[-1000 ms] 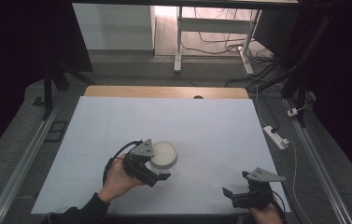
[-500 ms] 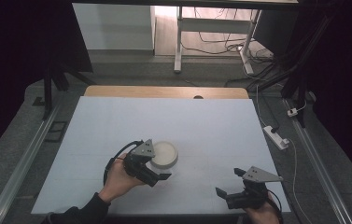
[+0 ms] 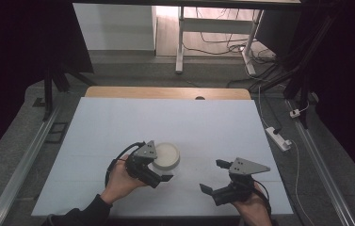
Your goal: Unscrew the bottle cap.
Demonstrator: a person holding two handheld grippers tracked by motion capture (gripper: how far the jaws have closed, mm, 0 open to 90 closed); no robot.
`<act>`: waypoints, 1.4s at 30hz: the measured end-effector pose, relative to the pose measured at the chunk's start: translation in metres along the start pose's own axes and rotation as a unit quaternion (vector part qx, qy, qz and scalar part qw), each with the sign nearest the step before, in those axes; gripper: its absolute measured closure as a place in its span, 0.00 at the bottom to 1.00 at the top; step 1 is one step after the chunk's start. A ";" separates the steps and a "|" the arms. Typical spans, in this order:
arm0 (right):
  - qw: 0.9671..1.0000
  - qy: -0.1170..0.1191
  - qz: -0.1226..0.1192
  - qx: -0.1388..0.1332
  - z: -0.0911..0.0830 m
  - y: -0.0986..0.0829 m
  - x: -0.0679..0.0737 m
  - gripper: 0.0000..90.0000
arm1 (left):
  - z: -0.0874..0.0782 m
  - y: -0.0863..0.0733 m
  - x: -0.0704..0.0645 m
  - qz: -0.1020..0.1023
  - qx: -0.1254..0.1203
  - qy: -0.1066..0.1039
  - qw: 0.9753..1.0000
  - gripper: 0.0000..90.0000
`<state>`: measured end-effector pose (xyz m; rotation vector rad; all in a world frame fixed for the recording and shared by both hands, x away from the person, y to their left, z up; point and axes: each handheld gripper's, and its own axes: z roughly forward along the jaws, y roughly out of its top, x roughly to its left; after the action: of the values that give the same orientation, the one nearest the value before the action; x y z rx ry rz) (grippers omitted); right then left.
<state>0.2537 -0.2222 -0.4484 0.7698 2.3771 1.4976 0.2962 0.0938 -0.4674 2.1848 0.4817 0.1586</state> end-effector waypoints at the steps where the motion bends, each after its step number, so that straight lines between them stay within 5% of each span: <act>1: 1.000 0.004 -0.002 -0.002 0.002 0.003 0.001 0.00 | 0.000 0.000 0.000 0.003 0.003 0.000 1.000 0.09; 9: 1.000 0.030 -0.006 0.002 0.018 0.021 0.011 0.00 | 0.001 0.000 0.000 0.003 0.002 0.001 1.000 0.09; 20: 0.999 0.022 -0.037 0.012 0.042 0.040 0.015 0.00 | 0.004 -0.001 0.002 0.001 0.005 0.004 1.000 0.09; 42: 0.998 0.038 -0.054 0.015 0.102 0.068 0.029 0.00 | 0.006 0.001 -0.001 0.012 0.006 0.001 1.000 0.09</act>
<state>0.2962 -0.1051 -0.4315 0.5903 2.4589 1.4748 0.2974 0.0883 -0.4702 2.2027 0.4579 0.1724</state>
